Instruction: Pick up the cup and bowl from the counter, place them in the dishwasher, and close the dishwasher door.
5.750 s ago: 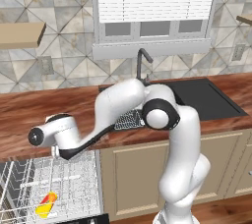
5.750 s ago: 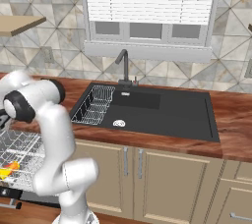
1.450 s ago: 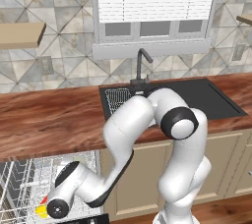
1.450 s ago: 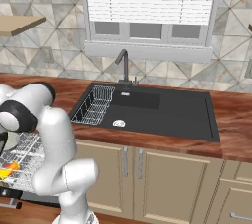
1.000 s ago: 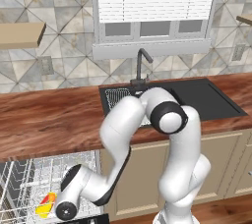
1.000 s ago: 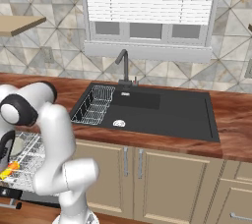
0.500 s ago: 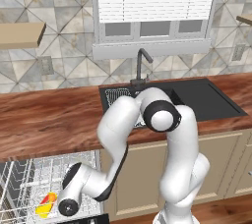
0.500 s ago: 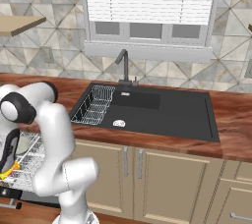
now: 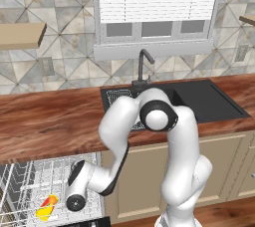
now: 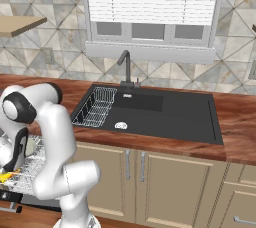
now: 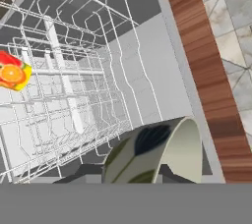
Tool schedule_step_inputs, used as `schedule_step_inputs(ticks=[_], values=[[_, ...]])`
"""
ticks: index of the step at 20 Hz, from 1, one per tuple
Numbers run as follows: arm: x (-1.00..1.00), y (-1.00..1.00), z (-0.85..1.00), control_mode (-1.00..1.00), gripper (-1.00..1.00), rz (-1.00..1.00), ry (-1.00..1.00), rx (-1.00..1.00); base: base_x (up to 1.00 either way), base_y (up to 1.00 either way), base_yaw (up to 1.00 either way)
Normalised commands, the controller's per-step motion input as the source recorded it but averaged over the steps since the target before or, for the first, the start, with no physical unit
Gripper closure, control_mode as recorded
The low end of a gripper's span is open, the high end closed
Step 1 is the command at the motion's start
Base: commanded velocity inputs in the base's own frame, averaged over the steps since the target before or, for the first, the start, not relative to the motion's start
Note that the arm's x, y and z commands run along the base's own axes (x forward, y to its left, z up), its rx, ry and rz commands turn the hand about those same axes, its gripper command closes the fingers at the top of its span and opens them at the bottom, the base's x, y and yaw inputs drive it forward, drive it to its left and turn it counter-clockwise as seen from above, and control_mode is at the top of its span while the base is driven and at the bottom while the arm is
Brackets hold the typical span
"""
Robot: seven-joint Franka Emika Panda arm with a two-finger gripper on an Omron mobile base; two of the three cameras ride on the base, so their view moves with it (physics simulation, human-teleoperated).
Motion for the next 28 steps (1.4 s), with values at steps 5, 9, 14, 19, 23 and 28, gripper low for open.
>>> schedule_step_inputs(ticks=[5,9,14,19,23,28], values=[[0.00,0.00,-0.42,-1.00,1.00,0.00,0.00,0.11,0.00,0.00,0.00],[0.00,0.00,-0.42,-1.00,1.00,0.00,0.00,0.02,0.00,0.00,0.00],[0.01,0.00,-0.40,-1.00,1.00,0.00,0.00,0.00,0.00,0.00,0.00],[0.10,0.00,-0.31,-1.00,1.00,0.00,0.00,0.00,0.00,0.00,0.00],[0.15,0.00,-0.09,-1.00,1.00,0.00,0.00,0.00,0.00,0.00,0.00],[0.08,0.00,0.15,-1.00,1.00,0.00,0.00,0.00,0.00,0.00,0.00]])
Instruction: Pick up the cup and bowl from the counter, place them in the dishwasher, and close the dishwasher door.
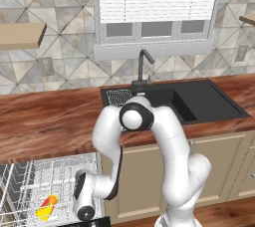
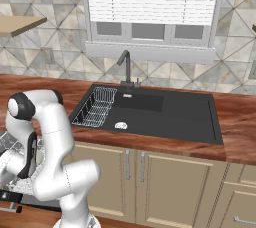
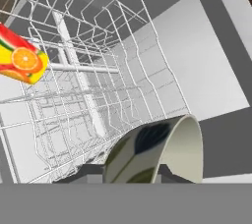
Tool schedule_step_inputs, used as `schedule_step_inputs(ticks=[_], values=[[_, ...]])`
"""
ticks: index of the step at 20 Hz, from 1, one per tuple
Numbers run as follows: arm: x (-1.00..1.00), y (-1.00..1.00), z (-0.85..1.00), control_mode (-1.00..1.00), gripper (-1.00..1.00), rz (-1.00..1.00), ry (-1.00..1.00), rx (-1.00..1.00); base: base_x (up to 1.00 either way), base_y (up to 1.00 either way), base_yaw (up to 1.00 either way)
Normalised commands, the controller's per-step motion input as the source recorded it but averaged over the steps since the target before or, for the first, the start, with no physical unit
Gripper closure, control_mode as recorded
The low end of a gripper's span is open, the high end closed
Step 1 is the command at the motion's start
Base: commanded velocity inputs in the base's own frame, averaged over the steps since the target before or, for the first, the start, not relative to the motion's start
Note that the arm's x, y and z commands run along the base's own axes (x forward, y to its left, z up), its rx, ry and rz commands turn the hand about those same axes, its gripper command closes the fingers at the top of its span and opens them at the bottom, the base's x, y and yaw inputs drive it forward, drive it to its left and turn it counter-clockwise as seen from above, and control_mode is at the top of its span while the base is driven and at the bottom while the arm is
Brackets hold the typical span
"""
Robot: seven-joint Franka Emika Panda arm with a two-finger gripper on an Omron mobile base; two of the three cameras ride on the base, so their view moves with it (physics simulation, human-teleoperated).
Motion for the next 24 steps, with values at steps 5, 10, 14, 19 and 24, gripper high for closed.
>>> schedule_step_inputs(ticks=[5,10,14,19,24], values=[[0.26,0.00,0.04,-1.00,1.00,0.00,0.00,0.04,0.00,0.00,0.00],[0.35,0.00,-0.31,-1.00,1.00,0.00,0.04,0.09,0.00,0.00,0.00],[0.15,0.02,-0.51,-1.00,1.00,0.00,0.05,0.05,0.00,0.00,0.00],[0.02,0.22,-0.47,-1.00,-1.00,0.00,0.03,0.02,0.00,0.00,0.00],[-0.16,0.17,-0.10,-1.00,-1.00,0.00,0.00,0.00,0.00,0.00,0.00]])
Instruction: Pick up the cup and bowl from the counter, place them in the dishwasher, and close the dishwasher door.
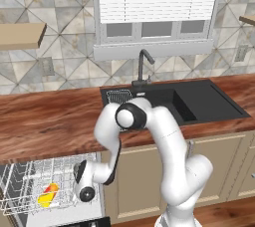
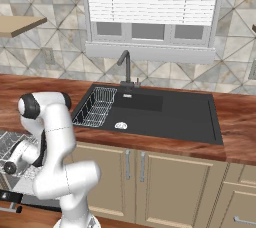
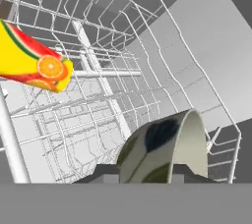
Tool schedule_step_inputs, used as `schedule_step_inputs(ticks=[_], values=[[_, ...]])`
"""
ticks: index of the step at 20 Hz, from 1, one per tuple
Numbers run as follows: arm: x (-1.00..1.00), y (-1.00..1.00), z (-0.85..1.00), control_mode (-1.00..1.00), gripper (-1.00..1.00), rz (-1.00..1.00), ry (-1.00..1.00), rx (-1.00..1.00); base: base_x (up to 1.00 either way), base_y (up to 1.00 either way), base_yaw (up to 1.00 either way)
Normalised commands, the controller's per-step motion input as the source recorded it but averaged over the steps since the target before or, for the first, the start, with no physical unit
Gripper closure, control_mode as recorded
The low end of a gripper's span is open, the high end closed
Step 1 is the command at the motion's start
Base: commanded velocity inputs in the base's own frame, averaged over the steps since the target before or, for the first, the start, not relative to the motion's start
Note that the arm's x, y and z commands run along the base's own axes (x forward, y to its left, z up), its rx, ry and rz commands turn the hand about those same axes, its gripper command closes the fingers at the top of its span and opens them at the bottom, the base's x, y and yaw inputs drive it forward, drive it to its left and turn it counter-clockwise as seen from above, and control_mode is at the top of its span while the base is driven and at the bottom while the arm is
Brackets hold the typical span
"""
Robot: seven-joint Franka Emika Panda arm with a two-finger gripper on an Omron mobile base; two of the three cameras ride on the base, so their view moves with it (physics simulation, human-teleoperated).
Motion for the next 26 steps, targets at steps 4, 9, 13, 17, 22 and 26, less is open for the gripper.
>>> schedule_step_inputs(ticks=[4,9,13,17,22,26], values=[[-0.32,0.03,0.01,-1.00,-1.00,0.00,0.00,-0.01,0.00,0.00,0.00],[-0.27,0.04,0.11,-1.00,-1.00,0.00,0.00,-0.02,0.00,0.00,0.00],[-0.04,0.28,0.21,-1.00,-1.00,0.00,0.00,-0.06,0.00,0.00,0.00],[0.00,0.50,0.32,-1.00,-1.00,0.00,0.00,-0.18,0.00,0.00,0.00],[-0.01,0.40,0.30,-1.00,-1.00,-0.03,0.00,-0.22,0.00,0.00,0.00],[-0.03,0.33,0.44,-1.00,-1.00,-0.03,0.00,-0.24,0.00,0.00,0.00]])
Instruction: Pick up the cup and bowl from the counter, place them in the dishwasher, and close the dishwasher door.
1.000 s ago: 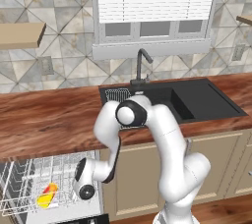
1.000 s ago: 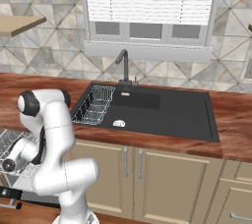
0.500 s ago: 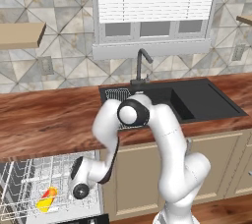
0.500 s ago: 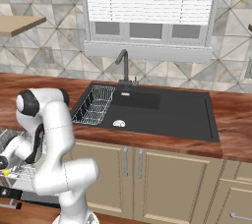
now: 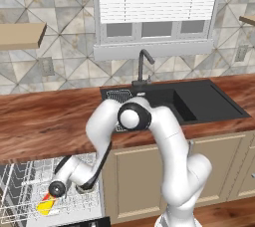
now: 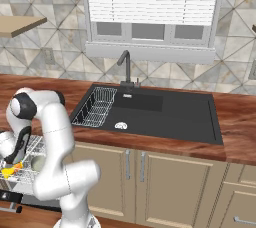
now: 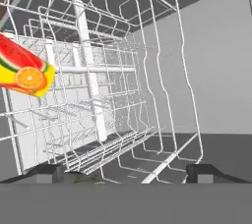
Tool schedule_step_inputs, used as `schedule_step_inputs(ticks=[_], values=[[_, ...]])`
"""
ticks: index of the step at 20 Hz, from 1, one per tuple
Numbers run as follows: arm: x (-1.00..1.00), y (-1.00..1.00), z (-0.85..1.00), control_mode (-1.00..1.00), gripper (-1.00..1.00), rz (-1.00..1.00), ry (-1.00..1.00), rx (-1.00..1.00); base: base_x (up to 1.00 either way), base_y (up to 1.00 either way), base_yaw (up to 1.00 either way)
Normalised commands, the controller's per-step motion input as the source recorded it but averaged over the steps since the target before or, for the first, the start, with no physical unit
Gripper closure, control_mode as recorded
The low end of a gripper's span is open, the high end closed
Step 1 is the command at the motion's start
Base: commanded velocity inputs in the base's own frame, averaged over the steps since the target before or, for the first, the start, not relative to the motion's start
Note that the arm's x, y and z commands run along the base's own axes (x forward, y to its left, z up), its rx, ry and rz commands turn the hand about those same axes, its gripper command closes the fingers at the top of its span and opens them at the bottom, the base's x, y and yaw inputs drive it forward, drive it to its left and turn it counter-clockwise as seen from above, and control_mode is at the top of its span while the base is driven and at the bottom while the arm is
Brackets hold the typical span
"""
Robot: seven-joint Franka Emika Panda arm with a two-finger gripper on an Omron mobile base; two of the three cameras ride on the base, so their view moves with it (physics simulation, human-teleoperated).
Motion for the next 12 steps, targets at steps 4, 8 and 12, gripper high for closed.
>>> schedule_step_inputs(ticks=[4,8,12], values=[[-0.09,0.29,0.37,-1.00,-1.00,-0.02,0.00,-0.21,0.00,0.00,0.00],[-0.21,0.22,0.25,-1.00,-1.00,0.00,0.00,-0.16,0.00,0.00,0.00],[-0.37,0.10,0.04,-1.00,-1.00,0.00,-0.02,-0.06,0.00,0.00,0.00]])
